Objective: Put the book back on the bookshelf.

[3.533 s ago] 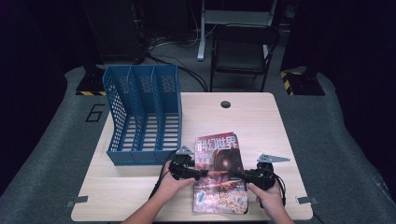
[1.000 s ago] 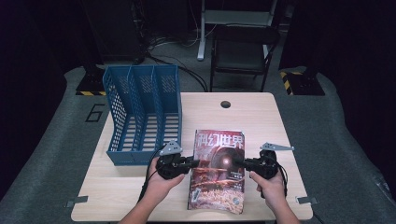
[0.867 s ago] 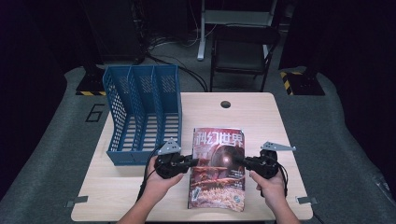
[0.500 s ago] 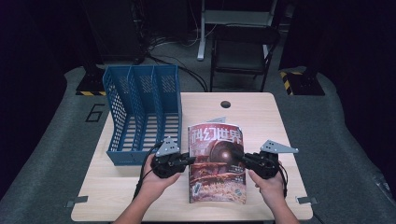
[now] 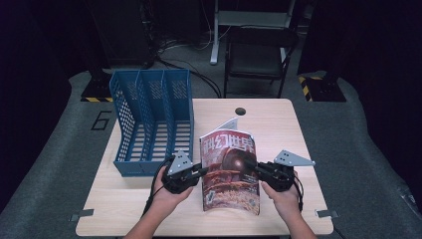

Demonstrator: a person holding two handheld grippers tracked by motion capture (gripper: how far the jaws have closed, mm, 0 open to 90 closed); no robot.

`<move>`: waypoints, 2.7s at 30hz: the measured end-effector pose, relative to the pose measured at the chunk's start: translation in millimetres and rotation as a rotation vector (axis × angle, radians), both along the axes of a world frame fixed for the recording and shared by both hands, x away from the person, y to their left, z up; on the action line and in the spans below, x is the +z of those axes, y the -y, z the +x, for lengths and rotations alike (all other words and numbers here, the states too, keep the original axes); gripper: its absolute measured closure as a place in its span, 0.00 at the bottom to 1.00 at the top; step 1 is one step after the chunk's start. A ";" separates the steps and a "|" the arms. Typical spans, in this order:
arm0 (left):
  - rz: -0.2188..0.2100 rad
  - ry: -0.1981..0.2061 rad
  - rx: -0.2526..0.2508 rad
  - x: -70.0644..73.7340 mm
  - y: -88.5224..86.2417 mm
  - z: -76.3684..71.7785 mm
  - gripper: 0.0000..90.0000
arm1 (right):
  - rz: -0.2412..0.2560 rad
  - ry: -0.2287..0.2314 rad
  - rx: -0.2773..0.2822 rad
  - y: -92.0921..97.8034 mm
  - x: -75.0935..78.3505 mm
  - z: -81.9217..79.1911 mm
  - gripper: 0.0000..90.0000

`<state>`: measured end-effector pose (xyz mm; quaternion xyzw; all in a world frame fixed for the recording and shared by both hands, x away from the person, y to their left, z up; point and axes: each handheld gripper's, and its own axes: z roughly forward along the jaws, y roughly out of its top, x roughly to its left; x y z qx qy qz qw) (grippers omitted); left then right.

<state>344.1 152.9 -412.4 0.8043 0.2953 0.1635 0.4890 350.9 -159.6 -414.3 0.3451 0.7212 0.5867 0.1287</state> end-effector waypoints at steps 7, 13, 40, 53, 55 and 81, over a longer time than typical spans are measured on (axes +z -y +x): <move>-0.023 -0.004 0.002 -4.9 0.8 -3.6 0.88 | 0.002 -0.026 0.010 3.8 -9.2 0.3 0.94; -0.047 -0.004 -0.005 -5.9 1.9 -7.8 0.90 | 0.019 -0.067 0.037 9.6 -14.3 -0.1 0.82; -0.077 0.001 -0.050 1.0 2.3 -17.0 0.91 | -0.134 -0.283 0.139 -2.5 -53.6 4.6 0.97; -0.087 0.017 -0.075 9.4 0.3 -19.0 0.93 | -0.175 -0.109 -0.026 -15.3 -40.3 -4.5 0.98; -0.096 0.011 -0.077 9.8 0.1 -19.4 0.93 | -0.180 -0.084 -0.035 -16.7 -39.3 -5.5 0.98; -0.012 -0.042 -0.134 5.9 -12.5 -25.1 0.93 | -0.172 -0.097 0.018 -7.0 -45.5 -11.3 0.78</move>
